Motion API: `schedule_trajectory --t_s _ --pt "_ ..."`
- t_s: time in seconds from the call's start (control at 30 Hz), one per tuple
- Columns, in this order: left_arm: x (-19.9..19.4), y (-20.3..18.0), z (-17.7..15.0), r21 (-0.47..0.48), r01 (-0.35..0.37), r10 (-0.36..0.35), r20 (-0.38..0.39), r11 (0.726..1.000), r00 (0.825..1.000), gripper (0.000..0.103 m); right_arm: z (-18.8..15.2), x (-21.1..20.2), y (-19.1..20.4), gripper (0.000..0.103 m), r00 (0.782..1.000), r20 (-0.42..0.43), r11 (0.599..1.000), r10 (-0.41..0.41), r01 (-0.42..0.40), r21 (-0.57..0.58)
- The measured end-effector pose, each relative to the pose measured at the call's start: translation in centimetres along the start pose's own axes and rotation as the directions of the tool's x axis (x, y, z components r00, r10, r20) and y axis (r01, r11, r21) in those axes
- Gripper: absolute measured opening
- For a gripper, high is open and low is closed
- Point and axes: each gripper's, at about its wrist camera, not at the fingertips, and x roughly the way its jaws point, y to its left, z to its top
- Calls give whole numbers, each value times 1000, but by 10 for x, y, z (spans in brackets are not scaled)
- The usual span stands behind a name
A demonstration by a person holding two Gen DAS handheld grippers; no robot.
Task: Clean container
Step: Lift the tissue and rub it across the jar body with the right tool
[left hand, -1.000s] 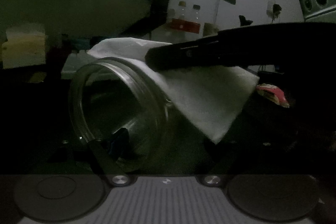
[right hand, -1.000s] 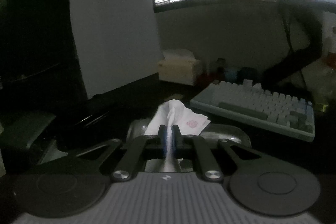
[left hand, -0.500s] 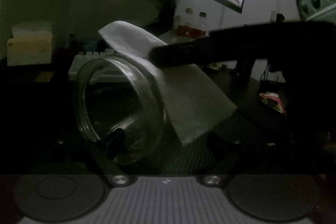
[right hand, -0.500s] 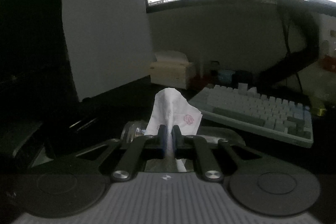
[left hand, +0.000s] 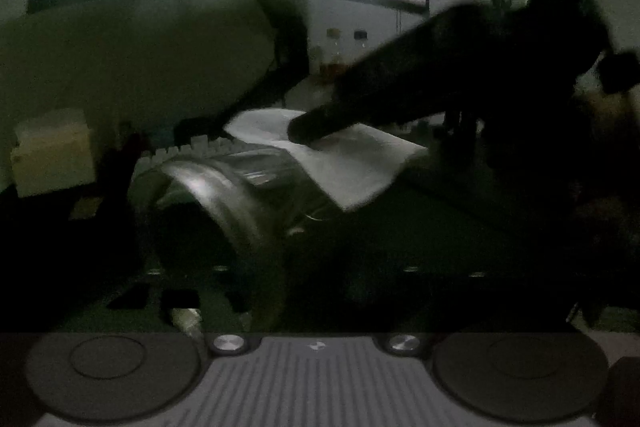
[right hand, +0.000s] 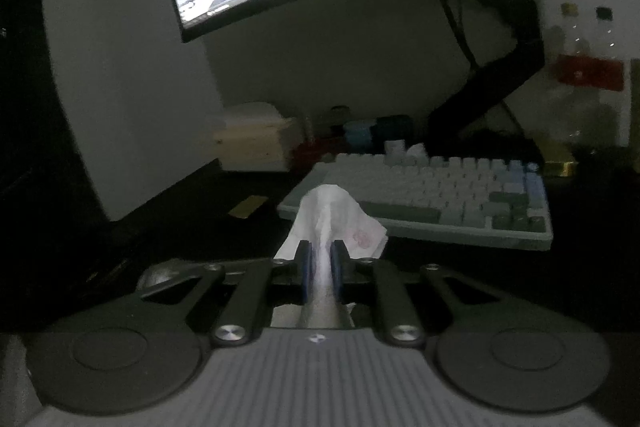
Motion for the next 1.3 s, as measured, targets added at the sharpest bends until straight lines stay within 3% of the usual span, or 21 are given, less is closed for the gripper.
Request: schedule_trajectory --t_s 0.07,0.17,0.23,0.33,0.37,0.5,0.53,0.6,0.63,0.67,0.8,0.9,0.97,1.1,1.17,1.3 --pt "13 -1 2 -8 -23 22 -27 1000 999 18 0 -7 2 13 1000 0 1000 12 -12 -3" --pt "15 2 1 -36 6 -8 -51 999 999 13 -2 -17 4 12 1000 -1 999 31 -31 -30" --pt "5 5 0 -37 102 -104 -43 994 994 10 -8 -26 7 12 998 -8 997 60 -60 -44" --pt "-17 13 -7 -65 277 -277 15 959 961 6 -20 -41 12 12 994 -14 994 105 -106 -27" --pt "-19 16 -9 -77 300 -300 14 951 954 7 -25 -47 15 12 993 -10 993 119 -119 -24" --pt "-19 11 -13 -73 268 -269 -12 961 963 9 -41 -58 32 12 996 24 993 89 -86 -81" --pt "-19 7 -15 -56 244 -245 -18 968 969 10 -43 -60 35 12 996 33 992 80 -76 -96" --pt "-19 -4 -18 -14 170 -170 -38 985 985 23 -44 -59 34 12 996 42 992 84 -80 -94" --pt "-17 -9 -20 5 131 -131 -54 991 990 40 -44 -59 33 12 995 42 993 85 -81 -88" --pt "-16 -14 -23 26 100 -98 -56 995 994 47 -43 -58 32 12 996 40 994 80 -76 -82" --pt "-17 -20 -26 60 43 -40 -45 997 998 48 -40 -55 28 12 997 38 996 71 -68 -60" --pt "-18 -17 -29 53 38 -36 -32 998 999 55 -38 -52 34 12 997 36 994 71 -67 -84" --pt "-18 -16 -31 37 56 -54 -30 998 998 73 -38 -51 39 12 995 32 991 90 -86 -106" --pt "-14 -15 -30 26 47 -47 -30 999 998 77 -35 -46 44 10 988 -6 982 154 -154 -113" --pt "-15 -10 -30 7 47 -47 -32 999 998 77 -31 -41 40 10 994 -12 986 112 -112 -119" --pt "-16 4 -31 -48 57 -59 -25 997 998 77 -16 -24 15 11 999 -16 997 -47 46 -59"
